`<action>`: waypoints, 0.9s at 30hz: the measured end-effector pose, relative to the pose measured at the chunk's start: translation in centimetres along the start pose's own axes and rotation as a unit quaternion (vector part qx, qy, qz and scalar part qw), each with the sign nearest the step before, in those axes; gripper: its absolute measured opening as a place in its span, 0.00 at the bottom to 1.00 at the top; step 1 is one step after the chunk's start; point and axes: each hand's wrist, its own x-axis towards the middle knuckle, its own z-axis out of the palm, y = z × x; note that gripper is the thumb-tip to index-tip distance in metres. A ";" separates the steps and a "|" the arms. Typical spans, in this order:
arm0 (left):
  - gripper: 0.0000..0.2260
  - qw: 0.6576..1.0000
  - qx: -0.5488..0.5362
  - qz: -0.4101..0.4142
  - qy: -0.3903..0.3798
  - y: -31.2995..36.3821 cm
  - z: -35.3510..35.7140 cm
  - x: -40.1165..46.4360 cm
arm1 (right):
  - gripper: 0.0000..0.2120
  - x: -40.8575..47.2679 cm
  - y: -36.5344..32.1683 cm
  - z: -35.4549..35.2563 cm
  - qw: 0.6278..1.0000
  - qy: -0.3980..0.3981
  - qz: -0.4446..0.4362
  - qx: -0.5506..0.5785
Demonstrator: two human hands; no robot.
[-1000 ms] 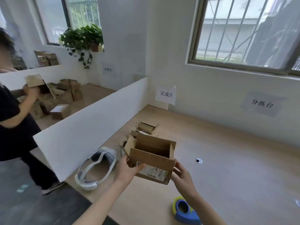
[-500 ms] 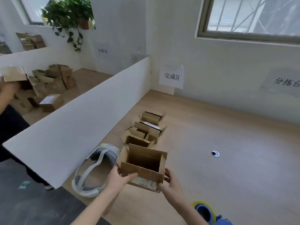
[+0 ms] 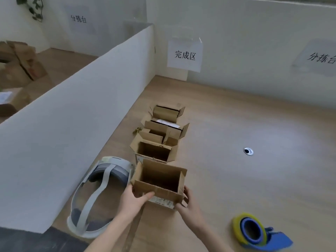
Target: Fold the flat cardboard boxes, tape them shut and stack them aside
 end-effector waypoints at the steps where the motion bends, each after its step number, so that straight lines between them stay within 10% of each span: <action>1: 0.41 1.000 0.006 0.006 0.005 -0.2 -0.1 0.5 | 0.32 0.3 0.1 0.4 1.000 0.016 0.000 0.004; 22: 0.35 0.999 0.004 0.045 0.028 -0.7 -0.9 4.0 | 0.35 2.2 -1.7 3.4 0.997 0.072 -0.003 -0.019; 27: 0.50 0.996 0.019 0.072 0.053 0.2 -1.4 2.7 | 0.42 0.8 -1.9 2.7 0.994 0.088 0.025 -0.064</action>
